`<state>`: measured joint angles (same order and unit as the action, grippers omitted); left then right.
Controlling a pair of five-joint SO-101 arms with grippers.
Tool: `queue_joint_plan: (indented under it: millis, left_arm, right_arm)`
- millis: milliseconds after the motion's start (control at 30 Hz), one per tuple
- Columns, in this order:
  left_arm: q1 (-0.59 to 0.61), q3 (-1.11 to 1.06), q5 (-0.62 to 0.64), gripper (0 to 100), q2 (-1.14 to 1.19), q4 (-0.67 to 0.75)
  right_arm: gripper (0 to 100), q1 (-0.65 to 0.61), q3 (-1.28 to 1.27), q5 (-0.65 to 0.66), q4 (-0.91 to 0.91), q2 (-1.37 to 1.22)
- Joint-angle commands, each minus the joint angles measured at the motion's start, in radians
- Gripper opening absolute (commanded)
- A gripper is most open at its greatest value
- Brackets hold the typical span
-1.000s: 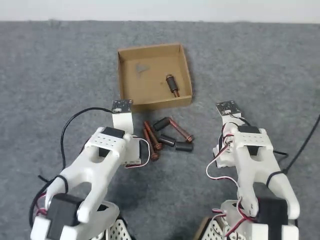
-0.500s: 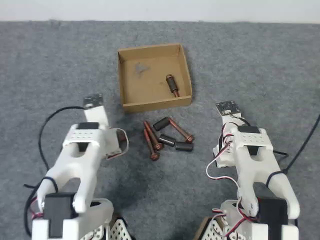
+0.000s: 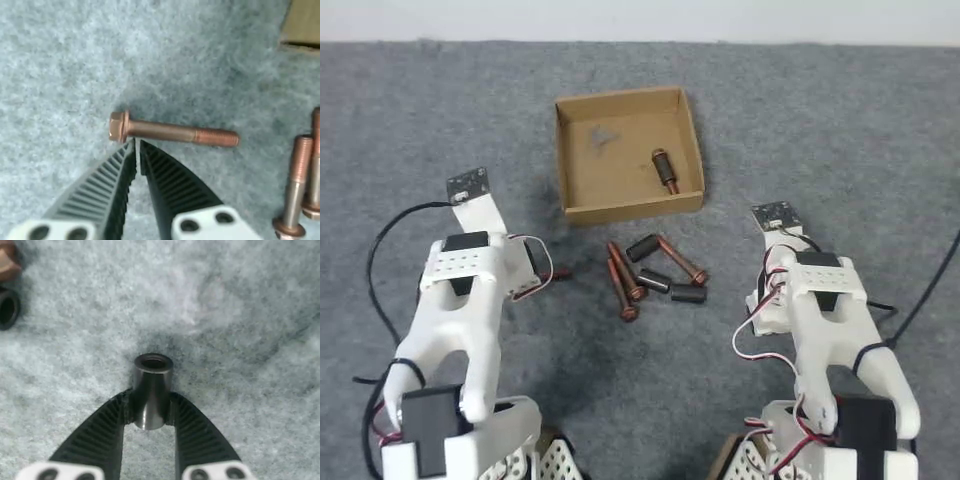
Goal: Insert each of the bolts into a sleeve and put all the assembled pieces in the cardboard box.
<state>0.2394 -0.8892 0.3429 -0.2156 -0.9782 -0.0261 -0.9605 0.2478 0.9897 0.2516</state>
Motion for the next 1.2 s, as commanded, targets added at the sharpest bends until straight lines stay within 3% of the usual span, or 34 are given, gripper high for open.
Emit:
queue_joint_plan:
  millis: [0, 267, 533, 900, 1167]
  left_arm:
    - [0.002, 0.041, -0.009, 1, 0.002, -0.046]
    - [0.005, 0.053, -0.009, 1, 0.083, -0.078]
    - [0.008, 0.283, -0.005, 1, 0.354, -0.060]
    - [0.000, 0.456, -0.005, 1, 0.331, -0.236]
    - [0.000, 0.545, -0.005, 1, 0.479, -0.155]
  right_arm:
    - [0.6, 0.013, -0.002, 0.015, -0.019, 0.041]
    - [0.6, 0.013, -0.002, 0.015, -0.018, 0.041]
    - [0.6, 0.013, -0.002, 0.015, -0.018, 0.041]
    - [0.6, 0.008, -0.002, 0.038, -0.018, 0.041]
    - [0.6, 0.008, -0.003, 0.055, -0.019, 0.041]
